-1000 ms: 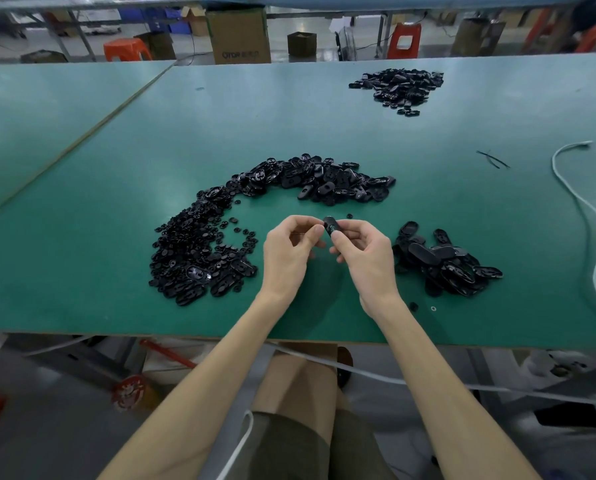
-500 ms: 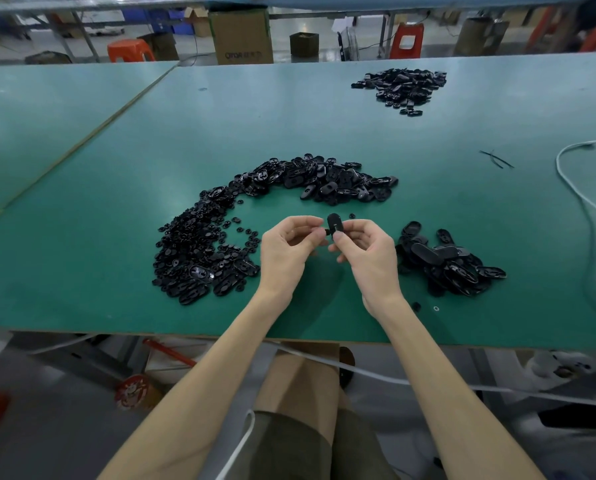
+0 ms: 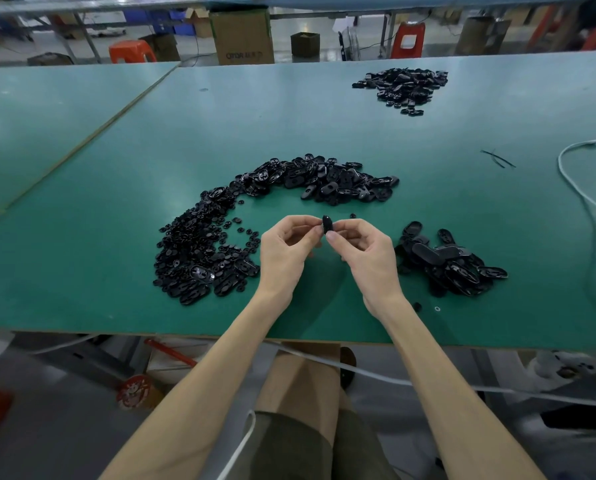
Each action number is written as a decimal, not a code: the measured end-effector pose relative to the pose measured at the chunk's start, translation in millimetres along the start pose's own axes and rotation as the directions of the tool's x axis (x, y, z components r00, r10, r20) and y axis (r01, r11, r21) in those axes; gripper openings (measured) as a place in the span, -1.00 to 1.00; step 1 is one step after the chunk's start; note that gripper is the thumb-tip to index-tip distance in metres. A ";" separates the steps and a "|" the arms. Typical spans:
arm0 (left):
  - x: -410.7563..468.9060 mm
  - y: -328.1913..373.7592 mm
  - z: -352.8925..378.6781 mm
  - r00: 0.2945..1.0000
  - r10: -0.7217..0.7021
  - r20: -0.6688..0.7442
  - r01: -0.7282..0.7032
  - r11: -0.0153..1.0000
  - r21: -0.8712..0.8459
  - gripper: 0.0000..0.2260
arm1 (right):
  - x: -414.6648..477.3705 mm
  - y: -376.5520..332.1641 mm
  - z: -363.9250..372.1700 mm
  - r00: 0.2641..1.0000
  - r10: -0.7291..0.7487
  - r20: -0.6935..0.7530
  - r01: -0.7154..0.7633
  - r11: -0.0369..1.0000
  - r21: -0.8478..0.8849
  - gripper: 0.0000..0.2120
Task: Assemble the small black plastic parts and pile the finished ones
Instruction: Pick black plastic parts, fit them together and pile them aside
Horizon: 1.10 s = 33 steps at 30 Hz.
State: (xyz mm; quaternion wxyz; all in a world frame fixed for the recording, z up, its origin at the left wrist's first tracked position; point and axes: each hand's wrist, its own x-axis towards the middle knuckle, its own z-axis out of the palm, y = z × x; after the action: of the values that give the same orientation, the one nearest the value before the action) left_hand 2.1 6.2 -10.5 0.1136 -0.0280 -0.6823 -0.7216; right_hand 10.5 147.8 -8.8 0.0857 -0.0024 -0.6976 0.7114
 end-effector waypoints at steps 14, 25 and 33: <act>-1.0 0.3 2.7 1.000 0.013 -0.008 -0.013 0.997 0.070 -0.93 | 0.0 0.0 3.6 0.999 0.007 -0.036 -0.006 0.999 0.036 -0.94; -0.1 -0.1 2.9 1.000 -0.004 -0.031 0.006 0.998 0.066 -0.94 | -1.1 -1.1 3.6 1.000 0.011 -0.012 -0.010 0.998 0.068 -0.93; 1.2 -3.7 2.0 0.999 0.000 -0.046 0.004 0.996 0.084 -0.94 | -2.3 -2.6 3.1 1.000 0.005 0.010 -0.005 0.998 0.065 -0.96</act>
State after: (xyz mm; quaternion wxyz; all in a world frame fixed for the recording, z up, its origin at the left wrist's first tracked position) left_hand 0.0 8.2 -13.7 0.1296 -0.0062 -0.7093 -0.6928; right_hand 12.6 144.5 -6.4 0.0805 0.0021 -0.6746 0.7337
